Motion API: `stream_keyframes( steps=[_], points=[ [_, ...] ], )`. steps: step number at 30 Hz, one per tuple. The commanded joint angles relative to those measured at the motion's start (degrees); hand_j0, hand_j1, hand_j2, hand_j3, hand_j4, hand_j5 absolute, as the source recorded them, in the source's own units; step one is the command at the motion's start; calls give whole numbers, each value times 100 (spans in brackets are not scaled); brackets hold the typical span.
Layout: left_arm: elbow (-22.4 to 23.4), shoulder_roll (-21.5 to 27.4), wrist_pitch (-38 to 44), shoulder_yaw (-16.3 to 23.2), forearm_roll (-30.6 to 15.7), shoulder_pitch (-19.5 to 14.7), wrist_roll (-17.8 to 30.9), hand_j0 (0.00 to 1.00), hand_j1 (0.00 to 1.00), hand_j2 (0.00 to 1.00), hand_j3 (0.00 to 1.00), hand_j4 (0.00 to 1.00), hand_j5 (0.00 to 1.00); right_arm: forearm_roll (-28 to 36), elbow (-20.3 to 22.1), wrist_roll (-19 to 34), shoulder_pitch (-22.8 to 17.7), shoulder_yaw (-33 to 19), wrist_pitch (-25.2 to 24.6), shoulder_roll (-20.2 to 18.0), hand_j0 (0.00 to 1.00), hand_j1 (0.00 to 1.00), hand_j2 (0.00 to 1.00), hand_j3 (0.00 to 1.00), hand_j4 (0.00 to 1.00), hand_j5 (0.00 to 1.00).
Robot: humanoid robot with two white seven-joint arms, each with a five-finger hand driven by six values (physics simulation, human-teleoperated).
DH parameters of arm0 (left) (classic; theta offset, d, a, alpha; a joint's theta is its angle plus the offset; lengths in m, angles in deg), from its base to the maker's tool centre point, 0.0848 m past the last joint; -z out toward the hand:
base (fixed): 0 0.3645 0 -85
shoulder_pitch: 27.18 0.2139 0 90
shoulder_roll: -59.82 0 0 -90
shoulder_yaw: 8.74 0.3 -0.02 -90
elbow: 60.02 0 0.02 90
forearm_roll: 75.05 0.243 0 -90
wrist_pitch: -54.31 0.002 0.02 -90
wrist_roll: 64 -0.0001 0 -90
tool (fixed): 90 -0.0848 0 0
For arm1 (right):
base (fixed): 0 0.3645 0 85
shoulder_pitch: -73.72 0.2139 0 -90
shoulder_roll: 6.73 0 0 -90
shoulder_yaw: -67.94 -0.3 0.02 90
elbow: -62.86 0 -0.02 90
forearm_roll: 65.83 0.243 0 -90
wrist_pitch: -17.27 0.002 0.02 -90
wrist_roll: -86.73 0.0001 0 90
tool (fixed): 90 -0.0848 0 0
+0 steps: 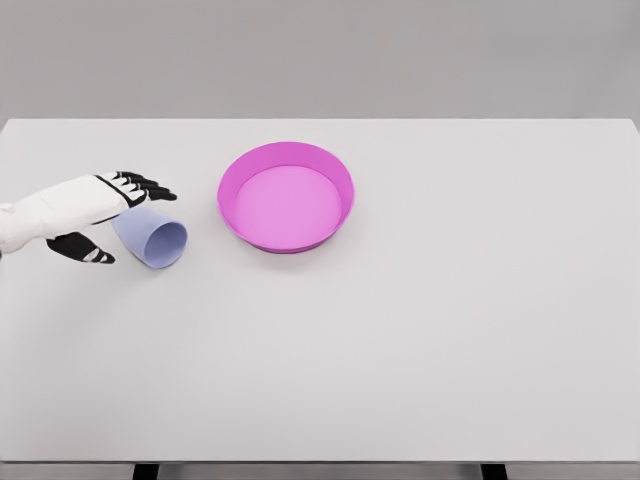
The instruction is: Flip the cup with left arm and place it on the plate
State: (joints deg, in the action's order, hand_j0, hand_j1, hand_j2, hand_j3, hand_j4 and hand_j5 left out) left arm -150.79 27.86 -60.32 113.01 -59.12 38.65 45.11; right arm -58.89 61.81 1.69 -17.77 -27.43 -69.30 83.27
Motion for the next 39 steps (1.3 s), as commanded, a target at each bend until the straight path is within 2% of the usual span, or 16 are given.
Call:
stream_keyframes(
  steps=[1,6,18,22,39],
  points=[
    [95,-65,151,7,-20,0,4,100,100,100,100,100,100,0,0,4,0,0,0,0,100,100,100,100,100,100],
    [139,-196,240,262,-37,-202,4,100,100,100,100,100,100,0,0,4,-9,0,0,0,100,100,100,100,100,100],
    [385,-355,275,464,-20,-334,4,100,100,100,100,100,100,0,0,-4,-9,0,0,0,100,100,100,100,100,100],
    [543,-469,275,473,-20,-334,4,100,100,100,100,100,100,0,0,4,0,0,0,0,100,100,100,100,100,100],
    [675,-556,459,587,7,-343,4,100,100,100,100,100,100,0,0,4,0,0,0,0,100,100,100,100,100,100]
  ],
)
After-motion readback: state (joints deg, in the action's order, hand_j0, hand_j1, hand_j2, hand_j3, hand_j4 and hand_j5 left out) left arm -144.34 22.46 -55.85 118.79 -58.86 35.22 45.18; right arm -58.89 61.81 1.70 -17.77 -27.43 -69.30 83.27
